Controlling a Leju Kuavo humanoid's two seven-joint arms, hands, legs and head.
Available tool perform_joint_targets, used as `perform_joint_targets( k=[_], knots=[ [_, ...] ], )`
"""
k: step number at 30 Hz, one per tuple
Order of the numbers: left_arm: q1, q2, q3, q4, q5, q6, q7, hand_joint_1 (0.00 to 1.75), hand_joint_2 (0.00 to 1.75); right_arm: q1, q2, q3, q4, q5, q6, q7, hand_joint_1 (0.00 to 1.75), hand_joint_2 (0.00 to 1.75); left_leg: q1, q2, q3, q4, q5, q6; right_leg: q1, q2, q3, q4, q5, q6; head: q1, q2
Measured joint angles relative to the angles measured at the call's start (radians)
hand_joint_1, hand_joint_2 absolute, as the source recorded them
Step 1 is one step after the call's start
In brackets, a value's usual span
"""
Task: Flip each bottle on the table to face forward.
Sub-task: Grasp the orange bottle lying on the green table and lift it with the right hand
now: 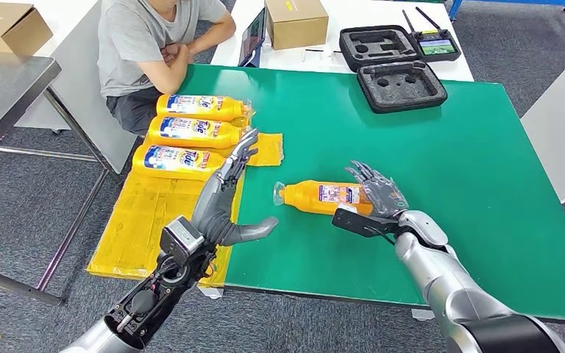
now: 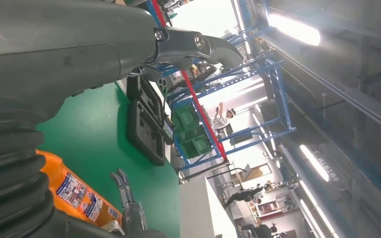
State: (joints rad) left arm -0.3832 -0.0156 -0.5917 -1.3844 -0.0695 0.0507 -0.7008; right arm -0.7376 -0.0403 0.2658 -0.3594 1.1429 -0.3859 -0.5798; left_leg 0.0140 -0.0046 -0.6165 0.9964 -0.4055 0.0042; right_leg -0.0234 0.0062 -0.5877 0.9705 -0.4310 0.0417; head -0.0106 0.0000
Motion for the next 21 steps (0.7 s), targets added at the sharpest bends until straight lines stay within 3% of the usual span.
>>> perform_joint_targets(
  k=[8,21],
  knots=[
    [-0.001,0.0,0.0,0.0,-0.005,0.0,0.0,0.0,1.75,-0.016,-0.002,0.032,0.015,0.024,0.017,0.042,0.0,1.75,0.0,0.0,0.0,0.0,0.0,0.0,0.0,0.0,0.0,0.0,0.0,0.0,0.0,0.0],
    [-0.004,0.0,0.0,0.015,-0.016,0.0,0.0,0.0,1.75,-0.024,-0.001,0.033,0.038,-0.027,0.136,0.071,0.0,1.75,0.0,0.0,0.0,0.0,0.0,0.0,0.0,0.0,0.0,0.0,0.0,0.0,0.0,0.0]
  ],
)
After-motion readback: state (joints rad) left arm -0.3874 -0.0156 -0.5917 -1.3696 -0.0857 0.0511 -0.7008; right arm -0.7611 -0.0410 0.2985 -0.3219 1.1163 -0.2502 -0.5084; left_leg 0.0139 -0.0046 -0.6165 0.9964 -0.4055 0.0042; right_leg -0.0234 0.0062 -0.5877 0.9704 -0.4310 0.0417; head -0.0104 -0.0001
